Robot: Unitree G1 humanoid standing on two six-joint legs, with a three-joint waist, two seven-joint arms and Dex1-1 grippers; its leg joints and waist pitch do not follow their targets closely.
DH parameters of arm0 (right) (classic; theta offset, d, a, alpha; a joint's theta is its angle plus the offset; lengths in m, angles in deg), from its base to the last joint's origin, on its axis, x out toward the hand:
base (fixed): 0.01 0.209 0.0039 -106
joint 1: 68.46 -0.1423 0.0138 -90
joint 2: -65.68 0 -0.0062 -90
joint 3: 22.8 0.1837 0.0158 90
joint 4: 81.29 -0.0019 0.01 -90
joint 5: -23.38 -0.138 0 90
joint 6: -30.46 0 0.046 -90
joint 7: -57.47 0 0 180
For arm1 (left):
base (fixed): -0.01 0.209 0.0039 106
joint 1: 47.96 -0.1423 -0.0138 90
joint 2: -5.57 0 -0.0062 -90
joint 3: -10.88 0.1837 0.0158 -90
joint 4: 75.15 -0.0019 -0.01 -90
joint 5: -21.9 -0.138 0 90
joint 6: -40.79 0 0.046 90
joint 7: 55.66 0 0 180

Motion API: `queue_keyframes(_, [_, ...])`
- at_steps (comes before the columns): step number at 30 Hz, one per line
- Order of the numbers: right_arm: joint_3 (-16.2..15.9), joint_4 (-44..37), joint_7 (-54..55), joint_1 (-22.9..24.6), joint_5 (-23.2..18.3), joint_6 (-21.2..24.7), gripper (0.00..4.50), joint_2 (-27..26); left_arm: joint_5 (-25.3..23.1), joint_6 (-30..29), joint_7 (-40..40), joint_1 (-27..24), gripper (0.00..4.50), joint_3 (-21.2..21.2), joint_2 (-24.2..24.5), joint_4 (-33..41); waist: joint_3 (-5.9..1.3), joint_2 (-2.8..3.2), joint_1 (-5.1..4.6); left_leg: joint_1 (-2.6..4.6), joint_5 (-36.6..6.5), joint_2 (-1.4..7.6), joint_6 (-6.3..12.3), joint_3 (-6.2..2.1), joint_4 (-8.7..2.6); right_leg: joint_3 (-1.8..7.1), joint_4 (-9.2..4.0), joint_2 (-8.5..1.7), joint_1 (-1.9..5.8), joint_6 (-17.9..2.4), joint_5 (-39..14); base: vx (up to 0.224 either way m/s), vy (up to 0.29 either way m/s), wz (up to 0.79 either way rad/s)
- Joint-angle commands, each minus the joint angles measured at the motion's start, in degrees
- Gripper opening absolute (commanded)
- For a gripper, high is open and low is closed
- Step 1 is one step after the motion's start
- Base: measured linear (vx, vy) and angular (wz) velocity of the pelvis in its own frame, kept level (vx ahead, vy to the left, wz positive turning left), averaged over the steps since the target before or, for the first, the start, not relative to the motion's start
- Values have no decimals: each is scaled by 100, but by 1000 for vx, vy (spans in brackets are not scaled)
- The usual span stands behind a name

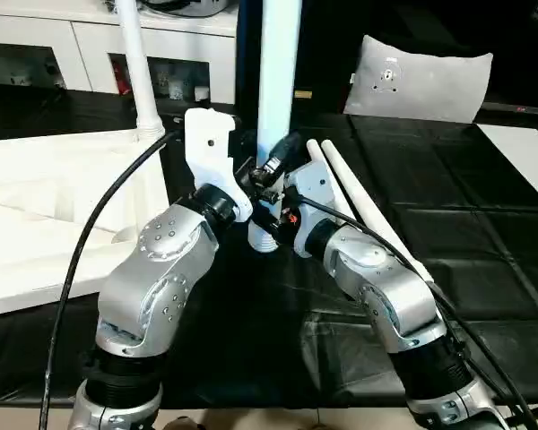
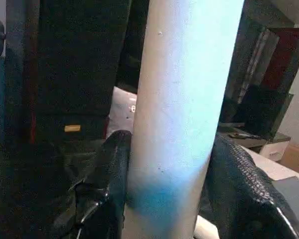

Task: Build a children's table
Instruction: Pick table leg

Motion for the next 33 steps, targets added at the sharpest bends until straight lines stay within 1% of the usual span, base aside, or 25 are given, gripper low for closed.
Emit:
queue_keyframes(1, [92,-127,-33,-29,75,-137,189,7,-32,-28,-22,46,192,16,-81,-73,-351,95,-7,137,-1637,128,-493,10,-482,193,-439,-205,202,-642,-1002,0,0,0])
queue_keyframes(3, [129,-118,6,-56,89,-148,189,-9,-41,-54,-76,79,190,-41,-93,-98,-351,99,-10,138,-1689,127,-502,6,-485,191,-444,-203,199,-634,-1081,0,0,0])
queue_keyframes(4, [134,-121,3,-59,83,-148,224,-10,-45,-57,-85,84,189,-48,-92,-100,-351,101,-7,140,-1712,128,-506,5,-485,192,-448,-206,196,-631,-1113,0,0,0])
queue_keyframes(5, [146,-126,-3,-65,70,-147,224,-11,-54,-64,-106,95,189,-62,-91,-106,-352,95,-8,135,-1723,127,-506,4,-487,191,-447,-205,200,-625,-1129,0,0,0])
queue_keyframes(6, [160,-134,-40,-84,71,-236,259,2,-57,-69,-130,134,189,-111,-82,-130,-364,103,-5,140,-1708,128,-507,1,-482,191,-443,-208,203,-622,-1108,0,0,0])
queue_keyframes(7, [166,-141,-71,-98,74,-303,259,14,-59,-71,-143,160,189,-145,-76,-147,-365,103,-4,141,-1701,132,-511,1,-482,191,-442,-210,200,-624,-1082,0,0,0])
queue_keyframes(8, [219,-188,-253,-115,-98,-266,269,20,-56,-83,-165,226,186,-223,-51,-186,-362,100,-8,139,-1699,124,-491,4,-481,189,-438,-202,206,-636,-1044,0,0,0])
queue_keyframes(10, [271,-246,-355,-115,-230,-189,279,25,-32,-111,-189,288,185,-309,-29,-229,-363,96,-9,132,-1659,125,-468,1,-480,189,-434,-204,213,-647,-984,0,0,0])
queue_keyframes(13, [354,-387,-482,-94,-398,-79,313,71,51,-190,-217,424,182,-512,17,-323,-379,127,1,145,-1546,118,-457,2,-471,187,-415,-196,225,-683,-829,0,0,0])
queue_keyframes(14, [617,-671,-718,7,-851,214,322,158,250,-321,-186,627,182,-829,120,-487,-387,126,9,161,-1508,118,-432,-1,-466,185,-409,-193,227,-699,-746,0,0,0])
queue_keyframes(16, [741,-766,-788,43,-1034,324,340,186,335,-398,-155,692,182,-929,170,-541,-386,131,18,166,-1488,110,-414,-4,-463,183,-398,-190,235,-708,-695,0,0,0])
queue_keyframes(17, [1014,-909,-885,89,-1351,468,349,265,534,-570,-41,779,182,-1084,282,-620,-388,128,19,158,-1446,116,-416,-6,-466,178,-399,-196,239,-729,-656,0,0,0])
queue_keyframes(18, [1184,-981,-947,107,-1577,621,357,321,702,-656,15,825,182,-1214,312,-679,-401,125,28,166,-1378,113,-401,-1,-458,176,-389,-201,243,-773,-604,0,0,0])
queue_keyframes(19, [1184,-981,-947,107,-1577,621,366,321,702,-656,15,825,182,-1214,312,-679,-401,125,28,166,-1378,113,-401,-1,-458,176,-389,-201,243,-773,-604,0,0,0])
queue_keyframes(20, [1636,-1091,-1065,99,-2101,1049,375,506,991,-857,146,943,182,-1482,442,-865,-405,128,51,171,-1269,102,-395,11,-443,173,-374,-197,251,-875,-509,0,0,0])
queue_keyframes(21, [1719,-1101,-1087,93,-2195,1122,384,542,1048,-908,174,964,182,-1528,468,-901,-404,125,53,184,-1274,87,-376,24,-433,175,-375,-185,244,-888,-519,0,0,0])
queue_keyframes(22, [1974,-1099,-1132,64,-2457,1316,393,660,1259,-1116,317,1012,182,-1636,569,-982,-406,131,71,181,-1264,95,-371,17,-438,172,-376,-194,245,-893,-549,0,0,0])
queue_keyframes(23, [2047,-1094,-1142,55,-2531,1369,402,691,1322,-1175,366,1023,182,-1666,601,-1002,-426,135,88,182,-1212,81,-376,28,-428,171,-375,-197,258,-897,-573,0,0,0])
queue_keyframes(24, [2133,-1090,-1146,44,-2622,1437,410,730,1404,-1263,432,1041,182,-1711,637,-1028,-426,156,103,178,-1167,91,-402,27,-432,166,-373,-201,254,-929,-560,0,0,0])
queue_keyframes(25, [2357,-1021,-1108,-3,-2858,1654,428,802,1631,-1416,566,1094,182,-1831,683,-1076,-426,143,112,180,-1163,90,-407,35,-429,164,-380,-205,254,-951,-583,0,0,0])
queue_keyframes(28, [2705,-913,-1057,-81,-3310,2101,445,947,2052,-1688,793,1214,182,-2035,771,-1145,-436,144,149,189,-1122,92,-414,33,-428,156,-371,-213,257,-1022,-582,0,0,0])
queue_keyframes(29, [2736,-903,-1052,-90,-3347,2125,449,958,2093,-1710,821,1225,182,-2052,785,-1149,-441,152,164,191,-1145,91,-427,31,-428,150,-373,-214,257,-1043,-622,0,0,0])
queue_keyframes(30, [2916,-837,-1004,-146,-3608,2264,449,987,2311,-1824,975,1284,182,-2130,852,-1167,-435,132,163,190,-1179,84,-432,42,-428,154,-378,-213,256,-1041,-675,0,0,0])
queue_keyframes(31, [3010,-814,-964,-175,-3763,2363,450,997,2419,-1889,1031,1316,181,-2164,886,-1181,-444,136,179,187,-1152,81,-433,35,-427,150,-372,-222,267,-1042,-695,0,0,0])
queue_keyframes(33, [3109,-810,-984,-213,-3936,2481,450,1052,2629,-2008,1157,1388,181,-2210,958,-1180,-437,141,187,185,-1140,89,-455,41,-432,147,-380,-216,259,-1024,-712,0,0,0])
